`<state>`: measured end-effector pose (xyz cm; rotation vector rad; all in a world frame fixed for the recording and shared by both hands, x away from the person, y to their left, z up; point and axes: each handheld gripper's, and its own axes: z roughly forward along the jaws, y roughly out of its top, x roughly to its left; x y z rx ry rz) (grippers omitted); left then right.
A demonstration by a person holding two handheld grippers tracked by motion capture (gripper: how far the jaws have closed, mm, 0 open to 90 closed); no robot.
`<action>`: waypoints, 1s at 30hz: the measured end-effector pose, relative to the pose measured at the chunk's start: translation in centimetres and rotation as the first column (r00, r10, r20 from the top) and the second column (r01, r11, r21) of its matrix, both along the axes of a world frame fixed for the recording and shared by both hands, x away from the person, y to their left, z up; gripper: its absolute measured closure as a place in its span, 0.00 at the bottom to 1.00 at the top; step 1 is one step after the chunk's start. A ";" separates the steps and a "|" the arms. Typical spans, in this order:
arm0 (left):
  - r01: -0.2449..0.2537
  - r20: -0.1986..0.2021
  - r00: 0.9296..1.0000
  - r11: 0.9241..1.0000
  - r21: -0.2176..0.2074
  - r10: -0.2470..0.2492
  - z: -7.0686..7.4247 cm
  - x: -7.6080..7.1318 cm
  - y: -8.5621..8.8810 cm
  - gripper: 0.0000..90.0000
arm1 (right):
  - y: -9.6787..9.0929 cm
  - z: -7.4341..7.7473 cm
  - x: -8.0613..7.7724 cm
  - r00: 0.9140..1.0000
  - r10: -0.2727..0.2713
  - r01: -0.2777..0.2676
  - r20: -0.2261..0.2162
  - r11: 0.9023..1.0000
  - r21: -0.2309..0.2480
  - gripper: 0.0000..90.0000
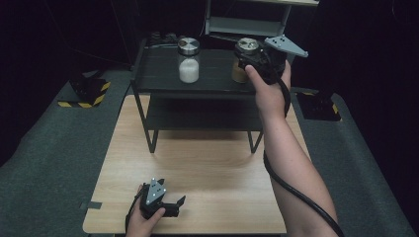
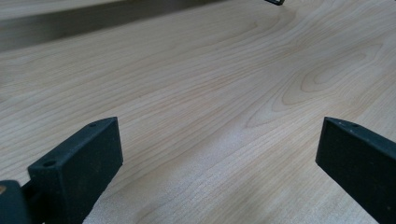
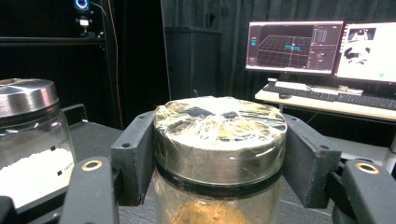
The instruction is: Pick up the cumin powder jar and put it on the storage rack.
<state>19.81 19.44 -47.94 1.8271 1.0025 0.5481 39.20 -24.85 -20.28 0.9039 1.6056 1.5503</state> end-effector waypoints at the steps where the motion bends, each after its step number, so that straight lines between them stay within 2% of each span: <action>1: 0.001 0.002 1.000 1.000 0.002 -0.001 0.0 0.0 0.0 0.01 | 0.0 0.0 0.0 1.000 0.000 0.000 0.000 1.000 0.000 0.38; 6: 0.001 0.000 1.000 1.000 0.001 -0.001 0.0 0.0 -0.1 0.01 | 0.1 0.1 0.0 1.000 -0.003 0.003 -0.004 1.000 0.005 0.37; 9: 0.002 0.002 1.000 1.000 0.001 -0.002 0.0 0.0 0.0 0.01 | 0.1 0.3 0.0 1.000 -0.001 0.001 -0.023 1.000 0.012 0.34; 16: 0.003 0.001 1.000 1.000 0.004 -0.003 0.0 0.0 -0.1 0.01 | 0.2 0.7 -0.1 0.999 0.002 -0.002 -0.043 1.000 0.000 0.18; 20: 0.005 0.003 1.000 1.000 0.007 -0.005 0.0 0.0 -0.1 0.01 | 0.3 0.4 -0.4 0.999 -0.015 0.015 -0.040 1.000 0.008 0.07; 26: 0.006 0.004 1.000 1.000 0.010 -0.006 0.0 0.0 -0.1 0.01 | -0.5 0.2 -0.7 1.000 0.014 -0.013 -0.027 1.000 0.024 0.00; 30: 0.005 0.003 1.000 1.000 0.010 -0.005 0.0 0.0 -0.1 0.01 | -0.8 0.1 -1.1 0.999 0.028 -0.027 -0.020 0.999 0.027 0.00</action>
